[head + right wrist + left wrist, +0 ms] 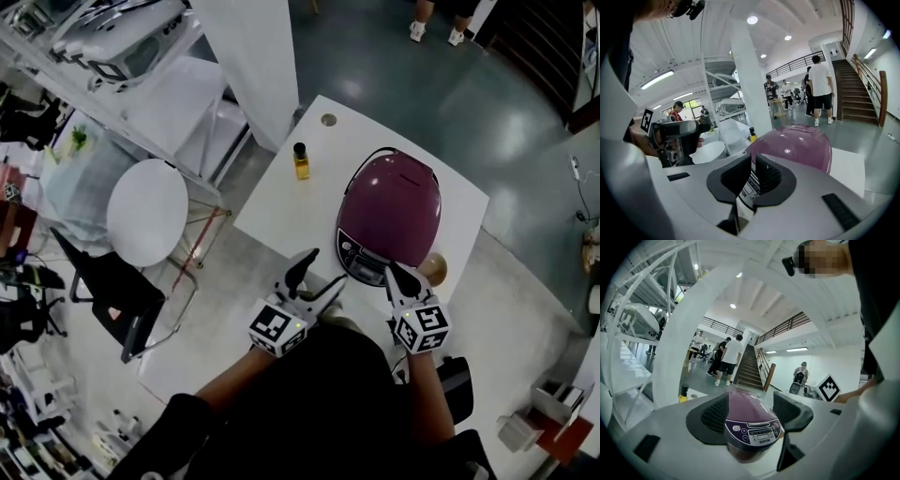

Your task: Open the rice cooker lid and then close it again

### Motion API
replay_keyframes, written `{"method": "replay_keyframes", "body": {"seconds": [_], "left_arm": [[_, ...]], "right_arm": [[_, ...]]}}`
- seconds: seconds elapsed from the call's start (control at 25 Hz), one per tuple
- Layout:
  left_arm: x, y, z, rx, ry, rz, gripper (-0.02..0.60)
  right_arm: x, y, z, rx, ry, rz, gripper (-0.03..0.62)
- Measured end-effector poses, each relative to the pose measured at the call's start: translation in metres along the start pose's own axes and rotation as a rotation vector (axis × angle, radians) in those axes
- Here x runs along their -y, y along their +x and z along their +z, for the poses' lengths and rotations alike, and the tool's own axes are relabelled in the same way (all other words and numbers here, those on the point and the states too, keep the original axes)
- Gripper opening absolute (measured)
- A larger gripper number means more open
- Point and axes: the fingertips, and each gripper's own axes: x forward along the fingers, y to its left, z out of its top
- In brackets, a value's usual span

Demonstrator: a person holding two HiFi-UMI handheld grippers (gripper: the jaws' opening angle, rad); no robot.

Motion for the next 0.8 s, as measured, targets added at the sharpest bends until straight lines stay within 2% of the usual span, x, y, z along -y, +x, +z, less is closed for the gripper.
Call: {"method": "replay_keyframes", "body": {"seconds": [0.28, 0.68, 0.8], "left_arm": [[-0.013, 0.001, 0.003, 0.005, -0.006, -0.032, 0.275], [-0.033, 0.008, 0.005, -0.004, -0.018, -0.064, 0.275], [-0.041, 0.005, 0.002, -0.008, -0.031, -0.063, 0.275]], "right_arm": [[-0.003, 0.017, -0.019, -0.126, -0.017, -0.019, 0.005], [0.004, 0.037, -0.031, -0.223, -0.019, -0.06, 0.005], [0.005, 0.041, -0.041, -0.287, -0.059, -0.083, 0.005]]}}
